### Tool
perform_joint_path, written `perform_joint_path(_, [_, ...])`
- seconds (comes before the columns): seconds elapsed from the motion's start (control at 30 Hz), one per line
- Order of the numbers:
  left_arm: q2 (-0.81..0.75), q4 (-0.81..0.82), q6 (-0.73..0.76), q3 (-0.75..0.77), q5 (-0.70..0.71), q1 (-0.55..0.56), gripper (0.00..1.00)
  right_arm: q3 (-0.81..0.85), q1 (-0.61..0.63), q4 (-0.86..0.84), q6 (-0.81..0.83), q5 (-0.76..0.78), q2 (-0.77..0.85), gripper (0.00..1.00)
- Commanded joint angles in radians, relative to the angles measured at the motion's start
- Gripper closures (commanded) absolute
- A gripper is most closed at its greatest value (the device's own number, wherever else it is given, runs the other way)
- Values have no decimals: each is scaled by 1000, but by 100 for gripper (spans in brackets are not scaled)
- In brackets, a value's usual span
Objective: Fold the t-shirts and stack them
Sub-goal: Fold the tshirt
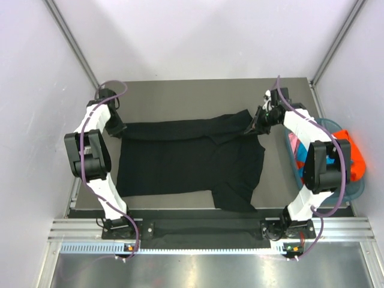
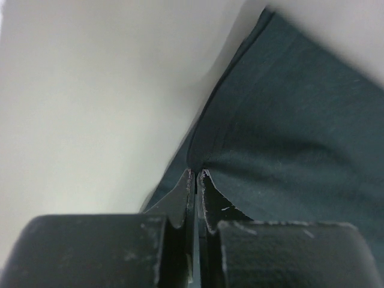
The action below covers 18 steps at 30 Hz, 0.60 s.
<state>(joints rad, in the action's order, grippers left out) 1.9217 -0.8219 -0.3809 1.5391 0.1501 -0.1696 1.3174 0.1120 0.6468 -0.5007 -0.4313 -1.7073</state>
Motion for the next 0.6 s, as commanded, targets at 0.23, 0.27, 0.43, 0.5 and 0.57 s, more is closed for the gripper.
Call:
perform_joint_path(0.23, [-70, 15, -12, -120, -4, -2, 100, -119, -8, -21, 70, 17, 100, 100])
perform_joint_path(0.27, [-69, 17, -13, -128, 0, -2, 100, -122, -8, -24, 71, 17, 97, 100])
perform_joint_path(0.43, [-56, 20, -18, -117, -6, -2, 100, -115, -8, -36, 80, 29, 84, 100])
perform_joint_path(0.5, [-44, 18, -15, -111, 0, -2, 100, -106, -8, -35, 85, 29, 75, 100])
perform_joint_path(0.57, [-32, 15, -10, -108, 16, -4, 100, -95, -8, -32, 91, 34, 66, 100])
